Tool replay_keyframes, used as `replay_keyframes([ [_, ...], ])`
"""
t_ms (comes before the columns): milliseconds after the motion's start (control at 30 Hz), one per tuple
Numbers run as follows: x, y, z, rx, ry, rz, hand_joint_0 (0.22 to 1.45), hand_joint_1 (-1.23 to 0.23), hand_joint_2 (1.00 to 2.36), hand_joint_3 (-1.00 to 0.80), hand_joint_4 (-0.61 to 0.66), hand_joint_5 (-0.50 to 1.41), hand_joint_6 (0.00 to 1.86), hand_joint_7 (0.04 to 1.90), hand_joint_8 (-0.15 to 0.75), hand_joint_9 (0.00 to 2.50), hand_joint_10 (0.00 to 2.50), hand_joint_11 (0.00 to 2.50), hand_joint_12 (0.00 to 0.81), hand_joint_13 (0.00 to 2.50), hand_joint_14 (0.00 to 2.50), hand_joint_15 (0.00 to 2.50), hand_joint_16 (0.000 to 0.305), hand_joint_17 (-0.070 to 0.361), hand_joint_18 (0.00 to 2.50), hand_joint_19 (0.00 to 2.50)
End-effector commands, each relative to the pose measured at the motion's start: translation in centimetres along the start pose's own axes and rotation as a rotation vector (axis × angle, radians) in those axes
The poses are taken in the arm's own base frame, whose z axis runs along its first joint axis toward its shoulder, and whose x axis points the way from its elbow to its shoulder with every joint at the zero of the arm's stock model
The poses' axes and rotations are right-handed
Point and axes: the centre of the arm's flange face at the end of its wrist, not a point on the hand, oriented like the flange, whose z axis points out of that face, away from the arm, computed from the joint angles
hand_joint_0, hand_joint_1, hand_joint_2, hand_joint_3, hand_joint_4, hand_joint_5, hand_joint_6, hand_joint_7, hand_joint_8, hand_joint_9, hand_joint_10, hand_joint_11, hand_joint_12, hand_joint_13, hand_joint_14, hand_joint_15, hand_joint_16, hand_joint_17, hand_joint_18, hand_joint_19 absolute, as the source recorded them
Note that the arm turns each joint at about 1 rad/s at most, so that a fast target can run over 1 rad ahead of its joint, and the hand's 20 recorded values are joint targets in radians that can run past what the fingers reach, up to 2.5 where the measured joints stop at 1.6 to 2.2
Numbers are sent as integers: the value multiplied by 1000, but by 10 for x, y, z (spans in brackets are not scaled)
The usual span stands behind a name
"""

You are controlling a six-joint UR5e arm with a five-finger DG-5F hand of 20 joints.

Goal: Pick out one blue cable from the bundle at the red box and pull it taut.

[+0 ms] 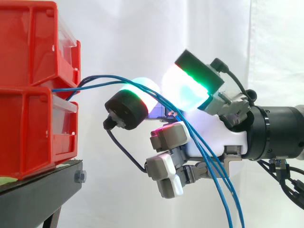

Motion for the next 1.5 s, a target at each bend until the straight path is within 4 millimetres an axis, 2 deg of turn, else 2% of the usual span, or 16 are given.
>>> replay_keyframes([
  [0,0,0,0,0,0,0,435,-895,1000,-500,-39,-70,901,966,292,1273,36,869,378,1089,27,663,59,133,1016,613],
  [267,1,-1,0,0,2,-1,360,-841,1000,-500,20,-84,871,845,321,1258,35,846,418,1099,22,635,68,154,1050,588],
  [567,4,-5,0,8,0,-14,345,-820,1000,-500,60,-87,814,862,324,1240,35,837,424,1097,24,626,71,159,1043,585],
  [733,9,-8,0,11,1,-14,384,-786,1000,-500,49,-88,807,859,309,1234,34,841,412,1084,24,643,67,151,1013,601],
  [1000,15,-8,2,8,9,-14,566,-750,1000,-500,-4,-95,798,915,264,1203,36,882,353,1033,28,678,53,120,895,665],
  [1067,16,-8,2,8,11,-14,584,-762,1000,-498,-15,-94,797,926,265,1206,39,877,350,1032,27,676,53,118,889,668],
  [1167,16,-9,2,10,10,-12,585,-768,1011,-383,-50,-100,823,929,265,1205,38,873,351,1036,26,676,52,118,888,668],
  [1300,16,-9,2,10,10,-12,584,-783,1018,-262,-35,-105,867,934,270,1204,39,878,355,1037,28,681,53,119,891,670],
  [1467,13,-9,1,11,10,-11,597,-812,1020,-236,-17,-110,884,963,280,1201,40,889,354,1038,28,674,53,119,892,662],
])
